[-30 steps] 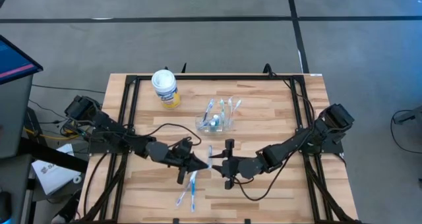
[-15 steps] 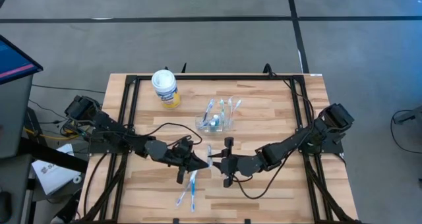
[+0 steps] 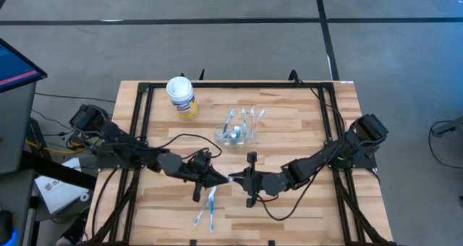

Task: Pick & Place toothbrushing station
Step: Put the left blue toothbrush into the transparent organizer

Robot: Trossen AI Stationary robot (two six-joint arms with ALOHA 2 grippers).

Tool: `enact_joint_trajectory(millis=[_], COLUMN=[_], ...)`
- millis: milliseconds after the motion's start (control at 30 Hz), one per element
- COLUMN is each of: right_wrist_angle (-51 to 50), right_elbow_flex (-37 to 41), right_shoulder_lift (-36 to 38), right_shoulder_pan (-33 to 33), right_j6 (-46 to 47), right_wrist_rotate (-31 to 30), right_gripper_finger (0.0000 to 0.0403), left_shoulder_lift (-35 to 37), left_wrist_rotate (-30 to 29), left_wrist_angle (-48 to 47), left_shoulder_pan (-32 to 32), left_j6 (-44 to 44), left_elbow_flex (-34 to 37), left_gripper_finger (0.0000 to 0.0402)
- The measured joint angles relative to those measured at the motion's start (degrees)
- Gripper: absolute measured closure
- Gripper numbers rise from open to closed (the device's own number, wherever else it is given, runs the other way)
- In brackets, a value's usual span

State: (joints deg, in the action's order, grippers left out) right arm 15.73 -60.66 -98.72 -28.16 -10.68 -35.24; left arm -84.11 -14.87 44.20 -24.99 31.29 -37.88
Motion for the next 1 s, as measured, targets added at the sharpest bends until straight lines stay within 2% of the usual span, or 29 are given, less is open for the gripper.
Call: enact_joint_trajectory(millis=[167, 300, 400, 700, 1000], right_wrist_angle=[-1.45, -5.4, -8.35, -17.65, -23.73], right_elbow_flex=[-0.02, 0.0, 0.0, 0.0, 0.0], right_shoulder_lift=[0.9, 3.33, 5.43, 9.93, 12.72], right_shoulder_pan=[-0.44, -1.15, -2.02, -1.87, 0.6], right_j6=[0.57, 2.61, 4.32, 11.94, 15.07], right_wrist_rotate=[-5.26, -5.83, -9.15, -16.21, -19.32], right_gripper_finger=[0.0397, 0.0398, 0.0398, 0.0398, 0.0398], left_shoulder_lift=[2.81, 5.32, 6.1, 6.12, 6.12], left_wrist_rotate=[-0.39, -0.69, -1.49, -1.69, -1.66], left_wrist_angle=[-1.0, -2.51, -2.85, -3.16, -3.15], left_shoulder_pan=[-0.05, -0.17, -0.14, -0.15, -0.22], left_j6=[-4.66, -7.27, -8.42, -8.59, -8.59], left_elbow_flex=[0.09, 0.12, 0.16, 0.16, 0.16], left_gripper_finger=[0.0371, 0.0363, 0.036, 0.0359, 0.0359])
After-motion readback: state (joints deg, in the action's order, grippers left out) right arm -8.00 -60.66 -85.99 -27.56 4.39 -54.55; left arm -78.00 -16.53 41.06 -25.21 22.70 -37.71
